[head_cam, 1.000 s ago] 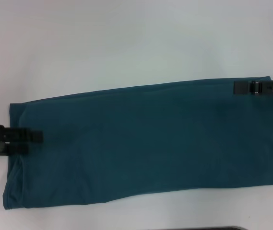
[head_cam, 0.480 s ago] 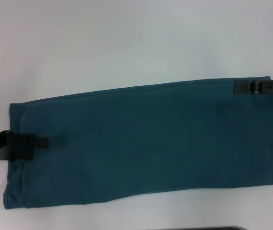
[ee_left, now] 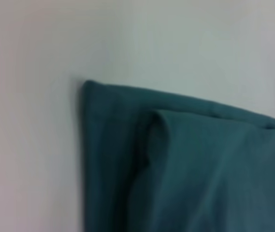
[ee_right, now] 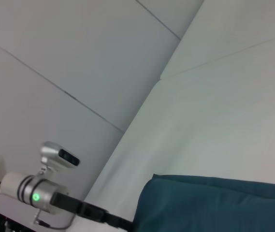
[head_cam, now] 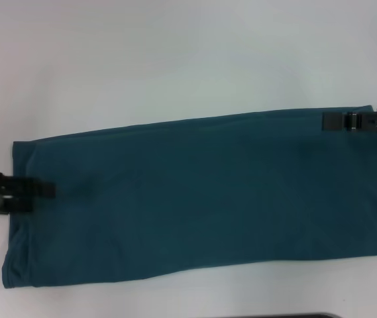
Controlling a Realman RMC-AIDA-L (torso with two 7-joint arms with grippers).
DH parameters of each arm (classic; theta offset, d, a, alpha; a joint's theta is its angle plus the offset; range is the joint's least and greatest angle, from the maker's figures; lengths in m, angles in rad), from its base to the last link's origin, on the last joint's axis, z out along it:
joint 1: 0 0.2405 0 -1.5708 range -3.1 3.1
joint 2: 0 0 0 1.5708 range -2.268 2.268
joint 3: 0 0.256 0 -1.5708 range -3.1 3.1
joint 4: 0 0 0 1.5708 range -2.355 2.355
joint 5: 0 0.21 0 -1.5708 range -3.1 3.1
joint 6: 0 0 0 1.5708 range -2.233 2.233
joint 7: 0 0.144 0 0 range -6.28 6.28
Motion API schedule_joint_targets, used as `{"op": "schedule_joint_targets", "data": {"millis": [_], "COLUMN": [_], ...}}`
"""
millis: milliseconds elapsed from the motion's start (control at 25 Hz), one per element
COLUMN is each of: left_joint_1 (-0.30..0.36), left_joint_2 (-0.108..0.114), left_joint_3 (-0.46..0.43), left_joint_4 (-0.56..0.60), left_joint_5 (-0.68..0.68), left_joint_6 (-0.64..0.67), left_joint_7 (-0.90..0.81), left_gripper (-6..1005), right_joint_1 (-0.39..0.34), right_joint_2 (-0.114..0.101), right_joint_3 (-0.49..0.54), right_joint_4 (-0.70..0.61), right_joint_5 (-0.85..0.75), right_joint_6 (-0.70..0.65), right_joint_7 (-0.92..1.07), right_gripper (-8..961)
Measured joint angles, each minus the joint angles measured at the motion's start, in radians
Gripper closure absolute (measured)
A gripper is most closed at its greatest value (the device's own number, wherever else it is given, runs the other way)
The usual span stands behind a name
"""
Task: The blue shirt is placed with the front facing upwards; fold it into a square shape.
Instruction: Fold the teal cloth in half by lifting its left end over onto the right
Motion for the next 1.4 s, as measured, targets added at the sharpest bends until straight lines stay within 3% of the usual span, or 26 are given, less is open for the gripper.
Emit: {"op": "schedule_joint_targets", "data": {"millis": [160, 400, 840, 1400], "left_joint_1": [0.001, -0.028, -0.074, -0.084], "left_joint_2": [0.009, 0.032, 0.031, 0.025], "left_joint_3": [-0.041, -0.023, 0.014, 0.021], "left_joint_4": [-0.07, -0.081, -0.081, -0.06], "left_joint_5": [-0.003, 0.036, 0.137, 0.195], "left_joint_6": [0.07, 0.078, 0.023, -0.024], "left_joint_7": [-0.018, -0.057, -0.119, -0.148], "left_gripper": [200, 200, 200, 201], "right_joint_1": [0.0, 0.0, 0.004, 0.003], "right_joint_2": [0.0, -0.001, -0.002, -0.002], "right_joint_3": [-0.001, -0.002, 0.0, -0.002], "right_joint_4": [0.0, 0.0, 0.0, 0.0], "right_joint_5": [-0.001, -0.004, -0.006, -0.006], "right_joint_6": [-0.001, 0.0, 0.001, 0.011], "right_joint_7": [0.0, 0.0, 0.007, 0.011], "right_gripper": [53, 53, 53, 53]}}
